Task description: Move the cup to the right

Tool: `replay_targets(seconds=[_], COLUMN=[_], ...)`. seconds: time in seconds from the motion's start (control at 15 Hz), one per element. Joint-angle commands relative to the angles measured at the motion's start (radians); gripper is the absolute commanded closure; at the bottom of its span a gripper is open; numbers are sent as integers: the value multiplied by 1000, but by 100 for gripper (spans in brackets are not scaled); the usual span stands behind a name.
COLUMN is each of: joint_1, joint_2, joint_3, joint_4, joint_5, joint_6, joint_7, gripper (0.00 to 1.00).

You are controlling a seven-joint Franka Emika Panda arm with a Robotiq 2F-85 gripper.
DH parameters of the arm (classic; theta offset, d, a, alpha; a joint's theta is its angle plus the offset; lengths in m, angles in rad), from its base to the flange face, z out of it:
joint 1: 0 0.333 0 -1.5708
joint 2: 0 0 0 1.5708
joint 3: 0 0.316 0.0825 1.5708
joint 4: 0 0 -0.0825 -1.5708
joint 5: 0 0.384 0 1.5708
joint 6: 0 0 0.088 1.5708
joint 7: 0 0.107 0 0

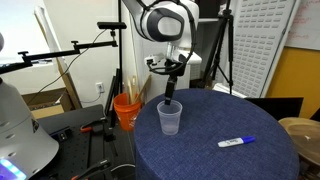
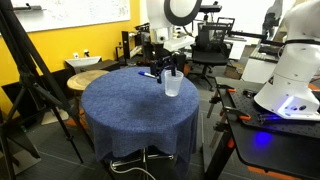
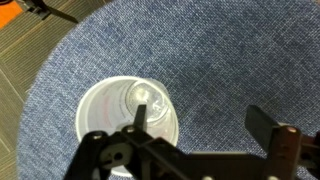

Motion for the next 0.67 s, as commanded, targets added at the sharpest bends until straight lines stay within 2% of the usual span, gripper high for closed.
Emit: replay_targets(seconds=[0.0,0.4,0.47,0.6], joint_1=[4,-19,-24,-26], joint_2=[-159,-306,-245,-277], joint_3=[-4,26,29,36], joint_4=[-83,-141,-102,-120], joint_5=[-34,-42,-32,-31], joint_6=[-85,-186,-157,-169], joint_7=[20,-17,-5,-8], gripper=[0,0,0,0])
